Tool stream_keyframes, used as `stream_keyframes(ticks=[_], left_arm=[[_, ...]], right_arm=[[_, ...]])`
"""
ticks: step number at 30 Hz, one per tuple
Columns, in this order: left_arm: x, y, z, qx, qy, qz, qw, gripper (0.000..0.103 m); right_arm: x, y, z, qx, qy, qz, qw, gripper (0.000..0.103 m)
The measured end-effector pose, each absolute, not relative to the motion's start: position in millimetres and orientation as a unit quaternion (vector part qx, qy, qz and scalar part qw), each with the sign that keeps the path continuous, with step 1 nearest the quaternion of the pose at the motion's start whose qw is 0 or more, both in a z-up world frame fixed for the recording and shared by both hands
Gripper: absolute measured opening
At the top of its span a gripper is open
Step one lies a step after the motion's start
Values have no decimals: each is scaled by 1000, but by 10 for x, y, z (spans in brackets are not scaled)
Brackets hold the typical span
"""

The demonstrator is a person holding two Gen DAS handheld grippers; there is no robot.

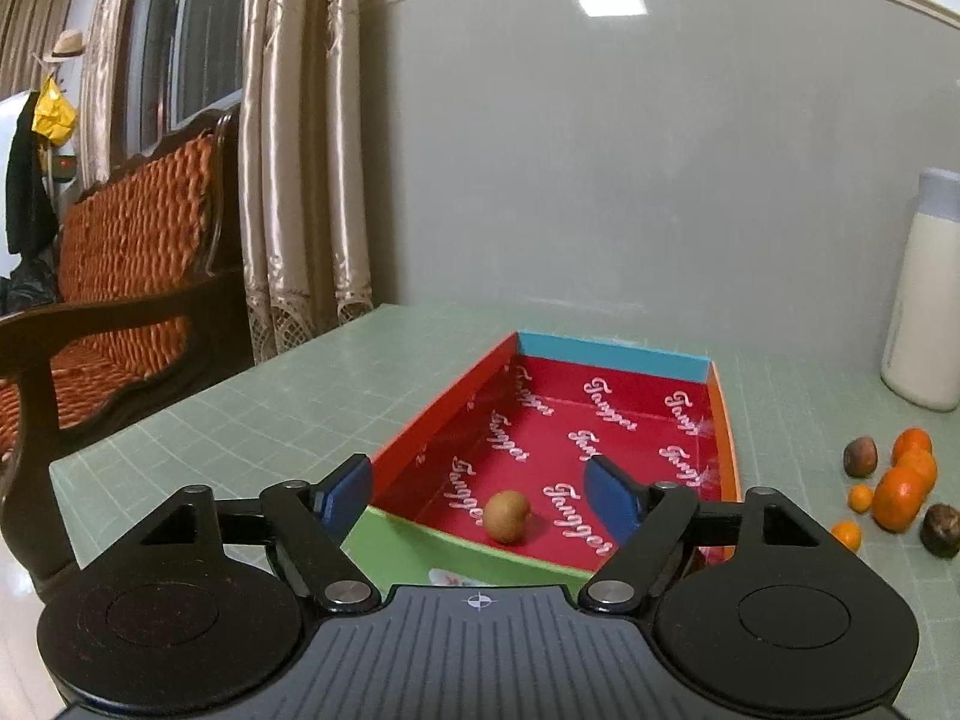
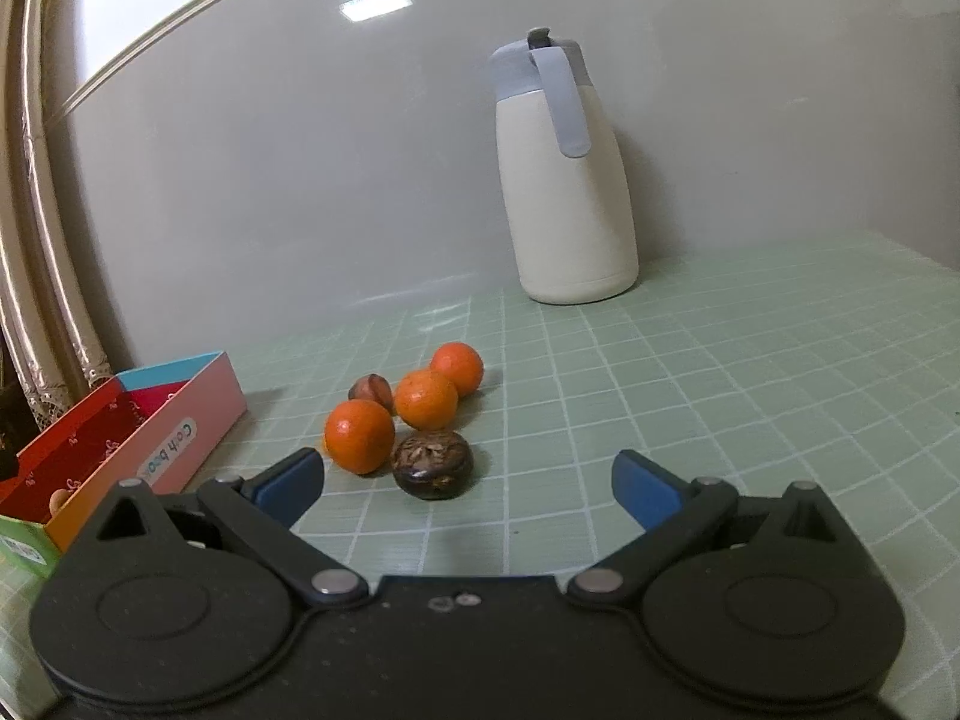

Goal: Organize fruits
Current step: 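Carry the dark brown nut into the box and open the left gripper, then close the right gripper on the round dark brown nut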

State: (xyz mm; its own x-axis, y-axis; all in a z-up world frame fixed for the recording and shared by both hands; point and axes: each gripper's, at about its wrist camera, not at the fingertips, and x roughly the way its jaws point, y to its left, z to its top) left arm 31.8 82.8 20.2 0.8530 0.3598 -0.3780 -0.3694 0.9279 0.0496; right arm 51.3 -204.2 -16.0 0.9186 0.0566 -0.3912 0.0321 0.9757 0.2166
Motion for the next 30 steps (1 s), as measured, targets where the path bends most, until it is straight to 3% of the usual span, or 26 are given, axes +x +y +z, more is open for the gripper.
stream_keyframes(ticks=[4,30], left_arm=[[263,867,222,-4,188,197,962,103],[27,1157,190,34,190,227,955,103]], right_arm=[[546,-2014,-163,112,205,9,972,103],[820,-1735,-170,96,228,27,968,103]])
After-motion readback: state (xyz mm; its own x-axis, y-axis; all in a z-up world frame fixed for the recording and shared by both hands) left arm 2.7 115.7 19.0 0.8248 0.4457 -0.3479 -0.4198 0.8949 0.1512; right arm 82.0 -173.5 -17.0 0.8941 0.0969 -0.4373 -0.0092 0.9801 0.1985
